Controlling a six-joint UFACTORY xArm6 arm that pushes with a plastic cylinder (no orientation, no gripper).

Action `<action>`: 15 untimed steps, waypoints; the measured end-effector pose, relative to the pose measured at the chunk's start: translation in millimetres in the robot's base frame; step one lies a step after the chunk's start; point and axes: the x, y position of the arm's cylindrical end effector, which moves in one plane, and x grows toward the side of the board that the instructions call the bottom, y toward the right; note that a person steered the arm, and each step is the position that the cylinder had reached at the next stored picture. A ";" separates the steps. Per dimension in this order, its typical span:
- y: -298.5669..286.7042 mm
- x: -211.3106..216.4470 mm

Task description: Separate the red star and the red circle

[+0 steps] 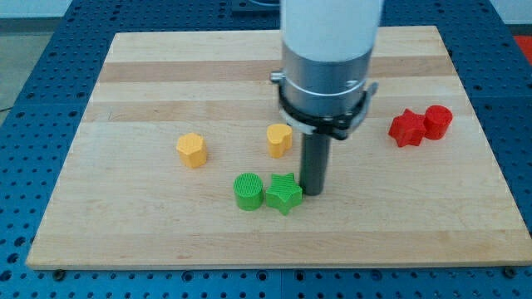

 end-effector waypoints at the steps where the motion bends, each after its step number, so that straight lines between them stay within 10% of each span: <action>1: 88.7 0.0; 4: 287.3 -69.9; 6: 282.6 -153.5; 9: 148.1 -116.5; 15: 153.9 -87.7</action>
